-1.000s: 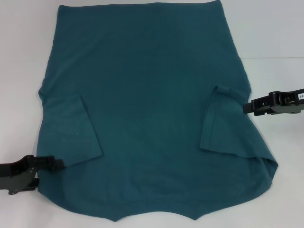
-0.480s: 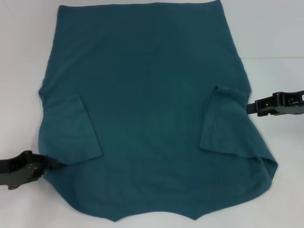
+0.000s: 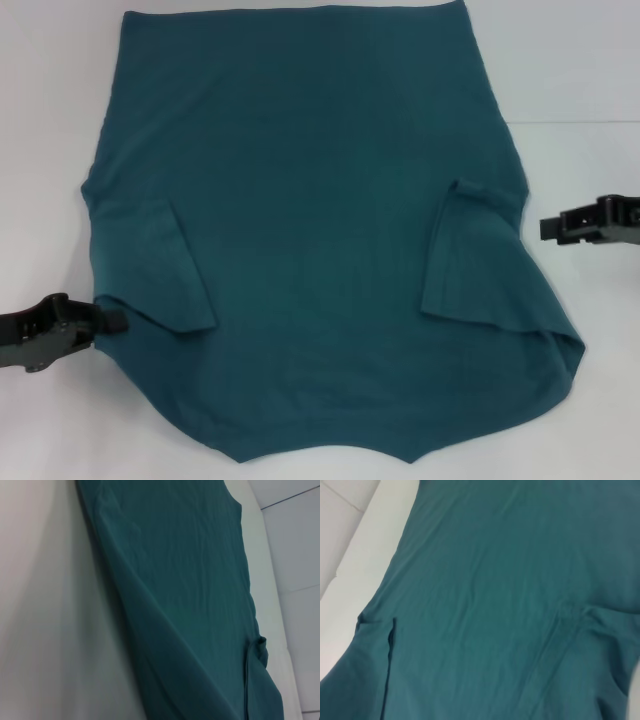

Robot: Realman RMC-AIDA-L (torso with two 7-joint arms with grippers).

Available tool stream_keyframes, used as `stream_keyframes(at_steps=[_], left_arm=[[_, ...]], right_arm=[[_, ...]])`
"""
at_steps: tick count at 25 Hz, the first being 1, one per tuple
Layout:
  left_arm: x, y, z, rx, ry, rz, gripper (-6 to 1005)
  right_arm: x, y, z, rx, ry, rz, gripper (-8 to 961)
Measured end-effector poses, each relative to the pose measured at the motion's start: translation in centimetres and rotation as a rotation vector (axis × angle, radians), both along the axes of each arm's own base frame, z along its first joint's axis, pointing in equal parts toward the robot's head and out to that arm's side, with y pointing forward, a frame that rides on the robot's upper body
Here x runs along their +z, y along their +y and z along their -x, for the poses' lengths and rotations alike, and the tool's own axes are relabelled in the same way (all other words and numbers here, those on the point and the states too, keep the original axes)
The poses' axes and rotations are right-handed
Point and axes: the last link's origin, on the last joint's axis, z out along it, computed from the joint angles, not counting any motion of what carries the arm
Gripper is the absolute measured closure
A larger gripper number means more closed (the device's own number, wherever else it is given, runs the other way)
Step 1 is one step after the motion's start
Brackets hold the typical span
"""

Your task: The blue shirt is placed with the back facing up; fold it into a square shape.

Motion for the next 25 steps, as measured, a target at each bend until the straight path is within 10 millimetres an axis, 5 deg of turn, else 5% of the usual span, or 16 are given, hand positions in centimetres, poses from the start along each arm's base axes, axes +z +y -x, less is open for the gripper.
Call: stream_keyframes(at_steps=[2,14,25], left_arm=[[0.0,0.0,0.0,0.001,-0.002,-0.001,965],[0.1,0.4,0.1,0.014,0.007,-0.017,970],[-0.3,0.5,0.3,0.028,0.005,-0.023,970]], right_arm=[[0.3,-0.4,0.0,0.004,0.008,0.027,585],[2.9,-3.7,-2.4,-0.065,-0.002,0.106,537],[0.2,-4.3,-3.8,-0.057,-0.189,0.210,355]])
